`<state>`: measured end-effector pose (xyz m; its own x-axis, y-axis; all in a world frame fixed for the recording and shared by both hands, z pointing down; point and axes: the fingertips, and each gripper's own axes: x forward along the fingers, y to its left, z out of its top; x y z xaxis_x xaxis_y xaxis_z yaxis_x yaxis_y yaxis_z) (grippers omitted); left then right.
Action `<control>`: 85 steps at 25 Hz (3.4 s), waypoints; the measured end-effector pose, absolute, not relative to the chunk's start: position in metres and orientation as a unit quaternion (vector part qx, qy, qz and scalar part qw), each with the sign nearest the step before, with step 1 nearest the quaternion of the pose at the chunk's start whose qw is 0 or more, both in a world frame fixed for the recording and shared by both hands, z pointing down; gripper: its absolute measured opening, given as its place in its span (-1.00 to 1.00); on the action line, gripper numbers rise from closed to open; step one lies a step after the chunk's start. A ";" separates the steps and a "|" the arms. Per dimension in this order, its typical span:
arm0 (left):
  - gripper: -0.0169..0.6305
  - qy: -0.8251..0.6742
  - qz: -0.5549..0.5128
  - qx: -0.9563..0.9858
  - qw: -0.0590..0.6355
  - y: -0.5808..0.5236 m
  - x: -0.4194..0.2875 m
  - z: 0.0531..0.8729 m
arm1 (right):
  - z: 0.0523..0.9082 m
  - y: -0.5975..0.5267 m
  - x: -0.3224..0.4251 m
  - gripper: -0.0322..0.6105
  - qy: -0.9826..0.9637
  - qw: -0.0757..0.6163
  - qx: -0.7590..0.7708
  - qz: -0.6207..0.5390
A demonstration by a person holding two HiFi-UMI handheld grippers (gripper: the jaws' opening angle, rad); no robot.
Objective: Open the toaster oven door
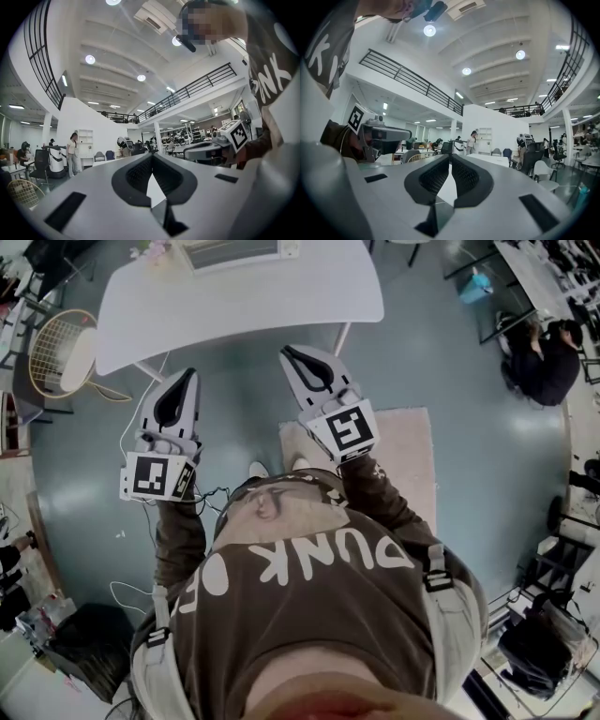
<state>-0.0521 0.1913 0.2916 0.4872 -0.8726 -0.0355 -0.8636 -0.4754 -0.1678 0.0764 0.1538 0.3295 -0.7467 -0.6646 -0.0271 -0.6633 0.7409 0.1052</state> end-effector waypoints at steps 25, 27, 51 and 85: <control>-0.94 0.472 -0.019 -0.881 0.042 -0.025 -0.147 0.322 | 0.365 -0.073 0.003 -0.75 -0.907 0.062 0.417 -0.015; -0.94 0.467 -0.017 -0.883 0.038 -0.044 -0.160 0.321 | 0.361 -0.096 -0.006 -0.75 -0.902 0.066 0.427 -0.017; -0.94 0.471 -0.030 -0.881 0.017 -0.141 -0.161 0.328 | 0.473 -0.389 0.010 -0.55 -0.816 0.213 0.521 0.134; -0.94 0.475 -0.029 -0.880 0.008 -0.149 -0.163 0.334 | 0.521 -0.301 0.016 -0.61 -0.811 0.224 0.537 0.068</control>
<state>-0.1631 -0.1495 0.3345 0.5479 -0.8354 0.0430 -0.8346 -0.5494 -0.0404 0.0163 -0.3005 0.5208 -0.3233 -0.8401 0.4356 -0.9006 0.4144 0.1308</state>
